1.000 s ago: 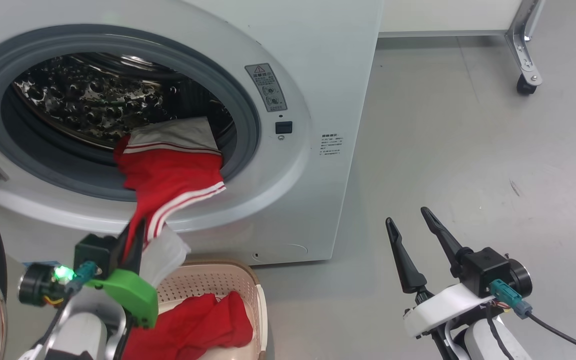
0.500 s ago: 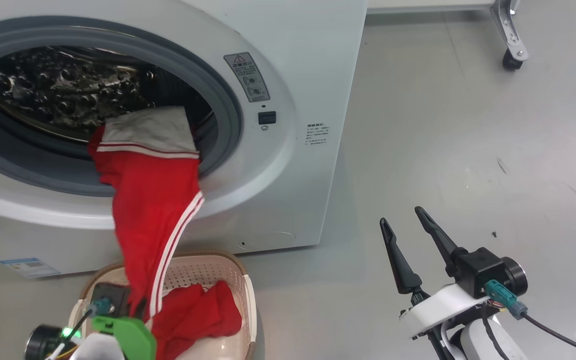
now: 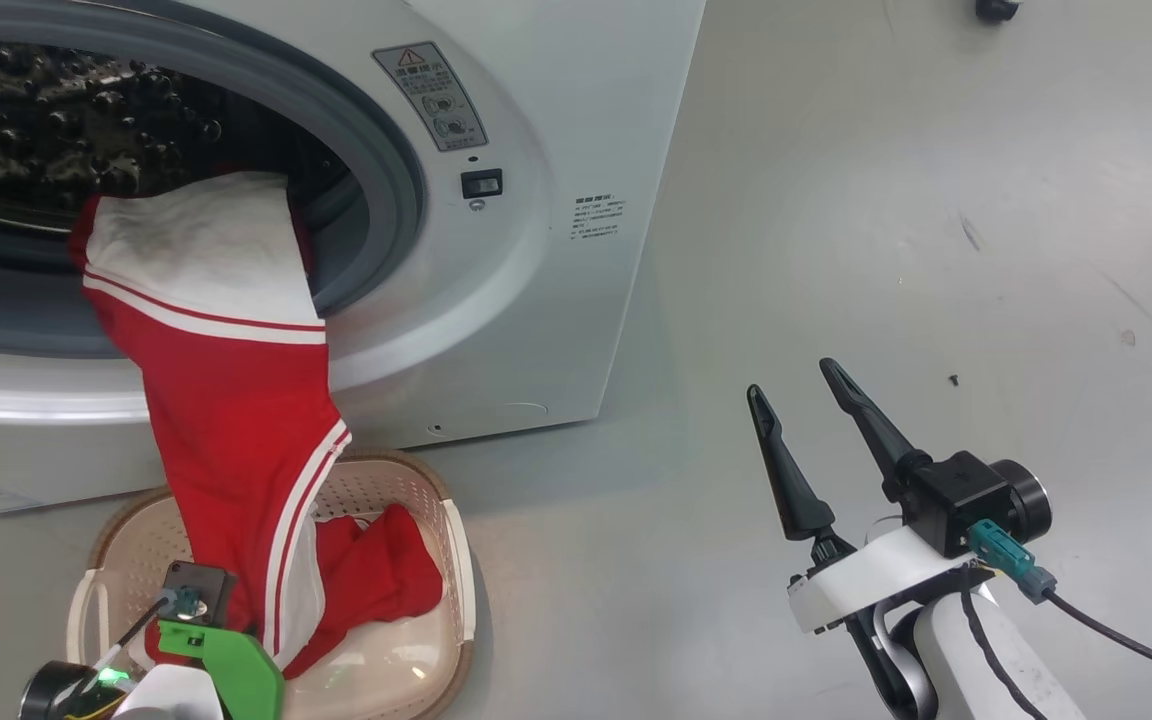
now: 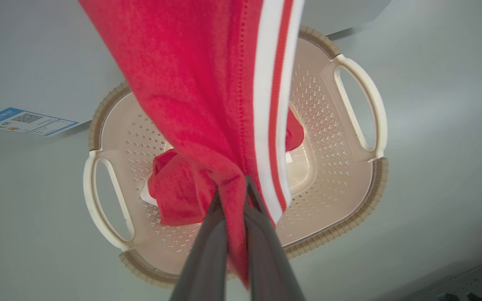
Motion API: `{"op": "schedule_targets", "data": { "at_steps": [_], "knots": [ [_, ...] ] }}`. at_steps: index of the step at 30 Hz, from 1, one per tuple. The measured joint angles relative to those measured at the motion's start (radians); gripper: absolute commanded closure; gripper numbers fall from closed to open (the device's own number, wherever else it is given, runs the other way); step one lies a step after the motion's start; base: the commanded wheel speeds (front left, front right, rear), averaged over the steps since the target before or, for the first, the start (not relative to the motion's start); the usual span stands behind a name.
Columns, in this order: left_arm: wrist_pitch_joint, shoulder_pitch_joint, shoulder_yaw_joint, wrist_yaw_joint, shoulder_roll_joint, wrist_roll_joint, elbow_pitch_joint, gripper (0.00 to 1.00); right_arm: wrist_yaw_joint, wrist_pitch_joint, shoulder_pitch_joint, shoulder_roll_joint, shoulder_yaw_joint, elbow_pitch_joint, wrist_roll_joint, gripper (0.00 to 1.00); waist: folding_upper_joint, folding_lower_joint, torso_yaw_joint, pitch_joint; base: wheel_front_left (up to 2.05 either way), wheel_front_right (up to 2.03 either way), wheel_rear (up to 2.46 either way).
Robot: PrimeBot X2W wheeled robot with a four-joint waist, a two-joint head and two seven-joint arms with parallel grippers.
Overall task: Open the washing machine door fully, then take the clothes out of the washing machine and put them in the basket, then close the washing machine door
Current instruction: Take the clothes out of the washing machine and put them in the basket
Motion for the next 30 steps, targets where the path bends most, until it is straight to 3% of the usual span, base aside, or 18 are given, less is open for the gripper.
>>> {"op": "schedule_targets", "data": {
  "at_steps": [9, 30],
  "knots": [
    [0.060, -0.046, 0.000, -0.007, 0.002, -0.018, 0.106, 1.00, -0.001, 0.000, -0.027, 0.000, 0.007, -0.006, 0.000, 0.00, 0.0000, 0.0000, -0.038, 0.074, 0.00, 0.00, 0.00],
    [-0.025, -0.154, 0.034, -0.006, 0.001, -0.030, 0.203, 1.00, -0.028, 0.000, -0.068, 0.000, 0.029, -0.011, 0.000, 0.00, 0.0000, 0.0000, -0.082, 0.154, 0.00, 0.00, 0.00]
  ]
}}
